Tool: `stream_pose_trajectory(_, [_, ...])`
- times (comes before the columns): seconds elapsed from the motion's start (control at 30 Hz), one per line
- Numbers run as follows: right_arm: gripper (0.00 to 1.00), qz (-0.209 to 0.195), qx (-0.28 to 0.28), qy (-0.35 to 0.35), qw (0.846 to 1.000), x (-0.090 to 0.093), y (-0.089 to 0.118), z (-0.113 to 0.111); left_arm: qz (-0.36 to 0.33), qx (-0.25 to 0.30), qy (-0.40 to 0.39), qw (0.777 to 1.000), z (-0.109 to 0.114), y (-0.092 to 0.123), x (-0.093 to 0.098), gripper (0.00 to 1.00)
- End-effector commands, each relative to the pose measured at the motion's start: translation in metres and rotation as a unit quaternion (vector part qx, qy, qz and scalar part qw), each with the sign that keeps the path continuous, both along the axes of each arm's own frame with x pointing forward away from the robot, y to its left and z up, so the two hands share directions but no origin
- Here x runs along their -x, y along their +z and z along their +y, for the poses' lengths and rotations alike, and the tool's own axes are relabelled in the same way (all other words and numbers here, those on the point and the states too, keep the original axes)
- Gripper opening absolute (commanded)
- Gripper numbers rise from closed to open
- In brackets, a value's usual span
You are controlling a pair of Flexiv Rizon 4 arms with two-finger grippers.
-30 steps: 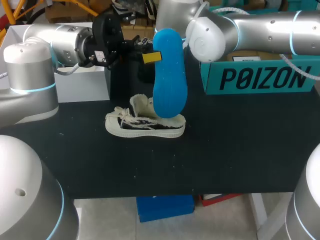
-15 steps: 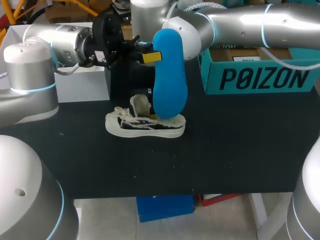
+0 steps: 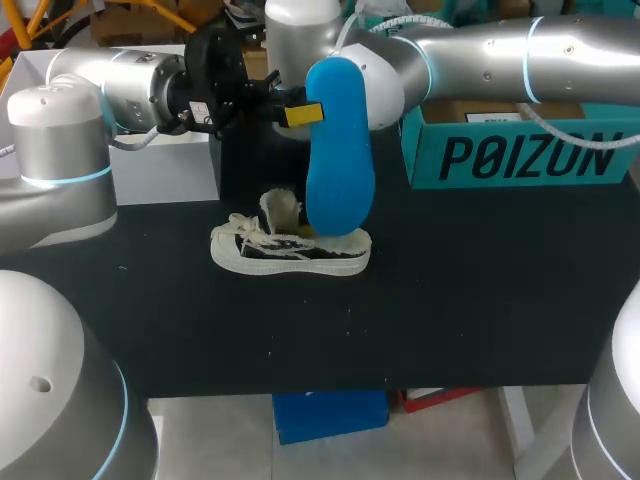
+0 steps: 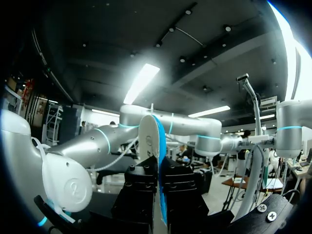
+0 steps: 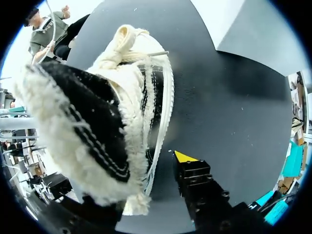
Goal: Take the shoe out of the shoebox, open the shoe tongue, remove and reinsert the insole, then place the shoe into the shoebox
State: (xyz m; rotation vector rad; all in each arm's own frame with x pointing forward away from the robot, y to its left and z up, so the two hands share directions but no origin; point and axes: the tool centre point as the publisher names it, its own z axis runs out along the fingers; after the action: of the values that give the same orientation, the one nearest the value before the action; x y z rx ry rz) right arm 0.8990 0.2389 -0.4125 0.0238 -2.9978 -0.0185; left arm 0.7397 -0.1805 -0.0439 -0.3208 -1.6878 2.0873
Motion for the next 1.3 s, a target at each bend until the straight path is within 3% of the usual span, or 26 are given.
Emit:
stream_pose_trajectory(0.03, [0.0, 0.0, -0.003, 0.0, 1.0, 0.001, -0.001, -0.001, 0.0, 0.0, 0.002, 1.0, -0.001, -0.001, 0.001, 0.0])
stream_pose_trajectory(0.73, [0.0, 0.003, -0.003, 0.014, 1.0, 0.005, 0.003, -0.004, 0.0, 0.0, 0.002, 1.0, -0.001, -0.001, 0.001, 0.0])
stream_pose_trajectory(1.03, [0.0, -0.014, 0.013, -0.011, 1.0, 0.009, 0.043, -0.018, 0.0, 0.0, 0.002, 1.0, -0.001, -0.001, 0.001, 0.0])
stream_pose_trajectory(1.3, [0.0, -0.045, 0.075, -0.135, 0.987, 0.001, 0.062, -0.036, 0.0, 0.0, 0.002, 1.0, -0.001, -0.001, 0.001, 0.0])
